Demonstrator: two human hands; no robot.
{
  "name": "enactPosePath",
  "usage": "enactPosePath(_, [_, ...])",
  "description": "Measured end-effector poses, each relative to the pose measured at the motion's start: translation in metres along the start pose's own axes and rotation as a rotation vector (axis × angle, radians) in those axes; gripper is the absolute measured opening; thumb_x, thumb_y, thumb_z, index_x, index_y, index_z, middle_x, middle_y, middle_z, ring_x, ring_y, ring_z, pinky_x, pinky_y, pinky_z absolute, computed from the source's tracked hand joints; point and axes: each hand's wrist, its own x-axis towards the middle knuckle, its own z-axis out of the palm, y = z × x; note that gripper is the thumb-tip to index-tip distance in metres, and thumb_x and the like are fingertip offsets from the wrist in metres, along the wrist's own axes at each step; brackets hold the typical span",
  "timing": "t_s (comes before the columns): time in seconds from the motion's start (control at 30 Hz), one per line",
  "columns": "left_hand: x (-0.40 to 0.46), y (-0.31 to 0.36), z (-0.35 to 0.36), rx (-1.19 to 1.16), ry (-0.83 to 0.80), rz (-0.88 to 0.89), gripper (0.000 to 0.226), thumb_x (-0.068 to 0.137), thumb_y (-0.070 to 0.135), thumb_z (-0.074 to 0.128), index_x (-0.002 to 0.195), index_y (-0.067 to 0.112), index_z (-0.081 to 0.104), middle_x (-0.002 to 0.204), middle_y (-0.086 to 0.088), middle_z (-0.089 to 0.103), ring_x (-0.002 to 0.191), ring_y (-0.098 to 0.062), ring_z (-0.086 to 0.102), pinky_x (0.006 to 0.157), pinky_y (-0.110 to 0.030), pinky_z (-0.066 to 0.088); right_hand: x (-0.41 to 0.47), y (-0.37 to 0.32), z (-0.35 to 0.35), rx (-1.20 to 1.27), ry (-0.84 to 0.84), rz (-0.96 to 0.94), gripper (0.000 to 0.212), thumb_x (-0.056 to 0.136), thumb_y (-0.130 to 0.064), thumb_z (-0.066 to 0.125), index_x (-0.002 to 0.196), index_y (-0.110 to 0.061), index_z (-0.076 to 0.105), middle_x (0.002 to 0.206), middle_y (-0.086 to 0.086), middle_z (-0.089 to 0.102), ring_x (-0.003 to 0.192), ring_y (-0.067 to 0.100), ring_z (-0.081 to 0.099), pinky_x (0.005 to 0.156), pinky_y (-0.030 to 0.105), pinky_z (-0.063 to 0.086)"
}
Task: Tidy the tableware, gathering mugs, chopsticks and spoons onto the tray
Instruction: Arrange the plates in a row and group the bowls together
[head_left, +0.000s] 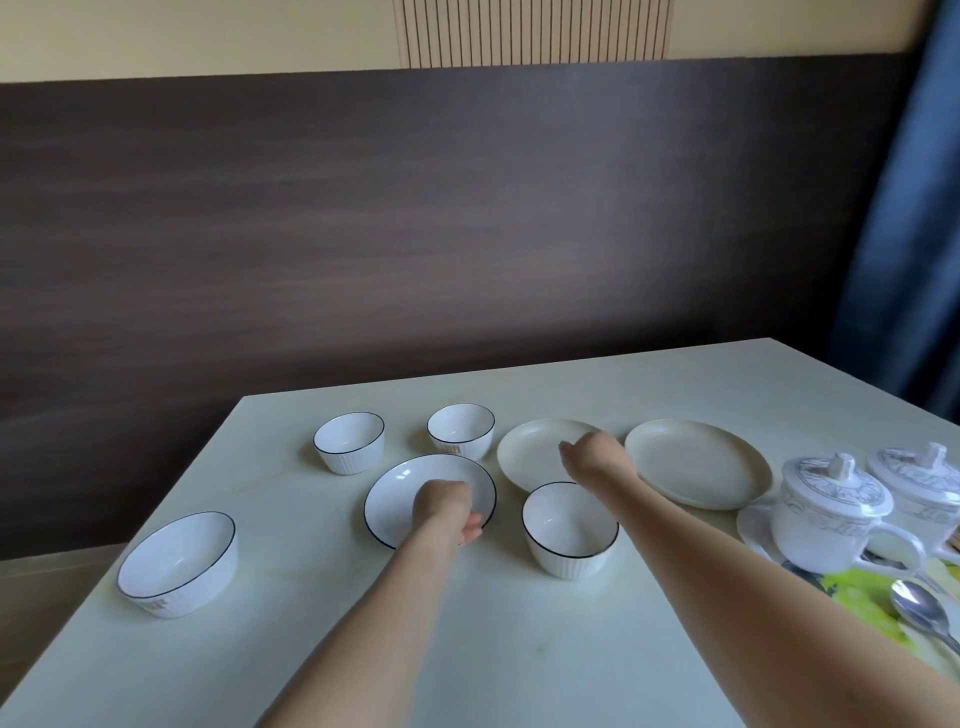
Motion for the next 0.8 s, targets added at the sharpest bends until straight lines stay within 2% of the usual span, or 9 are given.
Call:
enactPosePath(0.07, [0.016,0.011,-0.010,-0.028,0.012,0.007,0.033,0.096,0.006,0.036,0.125,0.001,0.050,0.106,-0.015,0.054,0.083,-0.028,0.060,0.055,-0.034,0.051,0.016,-0.019,0.012,0.069,-0.053,0.004,0.026,0.095,-0.028,0.038,0.088,-0.009,0.055,0.085,0.008,0.058,0.070,0.024,0.053,0.058,0.024,0.037])
enactPosePath(0.2, [0.044,0.024,-0.024,-0.031,0.036,0.023,0.037,0.096,0.008,0.034,0.131,0.002,0.046,0.124,-0.016,0.055,0.087,-0.029,0.061,0.055,-0.035,0.052,0.047,-0.049,0.040,0.266,-0.148,0.057,0.034,0.092,-0.020,0.040,0.066,-0.008,0.057,0.078,0.009,0.065,0.067,0.024,0.056,0.071,0.030,0.051])
enactPosePath(0.27, [0.063,0.029,-0.032,-0.032,0.044,0.034,0.036,0.095,0.007,0.034,0.128,0.002,0.048,0.120,-0.016,0.055,0.086,-0.029,0.061,0.055,-0.034,0.052,0.063,-0.067,0.055,0.324,-0.184,0.089,0.033,0.091,-0.018,0.040,0.063,-0.007,0.053,0.068,0.008,0.063,0.056,0.021,0.054,0.060,0.027,0.050])
enactPosePath(0.4, [0.089,0.035,-0.047,0.105,0.163,0.090,0.016,0.089,0.005,0.039,0.086,0.011,0.054,0.081,-0.011,0.058,0.075,-0.029,0.057,0.064,-0.030,0.050,0.086,-0.089,0.072,0.353,-0.236,0.181,0.030,0.092,-0.023,0.041,0.072,-0.004,0.052,0.041,0.008,0.058,0.038,0.020,0.054,0.047,0.021,0.043])
enactPosePath(0.47, [0.096,0.030,-0.059,0.461,0.305,0.177,0.020,0.086,0.006,0.041,0.068,0.012,0.049,0.082,-0.010,0.058,0.076,-0.029,0.052,0.062,-0.025,0.042,0.093,-0.096,0.079,0.337,-0.237,0.197,0.029,0.091,-0.022,0.039,0.074,-0.003,0.052,0.035,0.009,0.056,0.027,0.019,0.051,0.046,0.020,0.043])
enactPosePath(0.53, [0.095,0.020,-0.069,0.744,0.441,0.234,0.020,0.086,0.012,0.040,0.083,0.009,0.061,0.098,-0.011,0.061,0.094,-0.032,0.054,0.073,-0.030,0.045,0.096,-0.101,0.087,0.336,-0.229,0.204,0.027,0.089,-0.016,0.037,0.071,-0.002,0.051,0.041,0.011,0.059,0.026,0.019,0.048,0.046,0.019,0.040])
enactPosePath(0.63, [0.093,0.002,-0.083,0.801,0.469,0.163,0.034,0.088,0.017,0.041,0.117,0.013,0.058,0.126,-0.009,0.054,0.117,-0.030,0.047,0.091,-0.033,0.044,0.096,-0.102,0.094,0.381,-0.242,0.240,0.028,0.087,-0.003,0.036,0.062,-0.001,0.049,0.038,0.013,0.056,0.030,0.019,0.048,0.040,0.016,0.036])
enactPosePath(0.73, [0.094,-0.012,-0.092,0.745,0.357,0.084,0.032,0.084,0.012,0.043,0.110,0.008,0.060,0.118,-0.010,0.062,0.106,-0.031,0.059,0.080,-0.029,0.049,0.090,-0.100,0.093,0.515,-0.188,0.283,0.024,0.088,0.000,0.037,0.065,0.002,0.044,0.029,0.014,0.050,0.017,0.019,0.044,0.027,0.012,0.033])
enactPosePath(0.8, [0.086,-0.017,-0.094,0.653,0.298,0.031,0.033,0.080,0.011,0.043,0.107,0.008,0.062,0.109,-0.010,0.066,0.096,-0.031,0.064,0.076,-0.029,0.053,0.084,-0.099,0.088,0.611,-0.153,0.304,0.017,0.087,-0.002,0.040,0.070,-0.001,0.044,0.030,0.014,0.052,0.019,0.021,0.048,0.031,0.016,0.041])
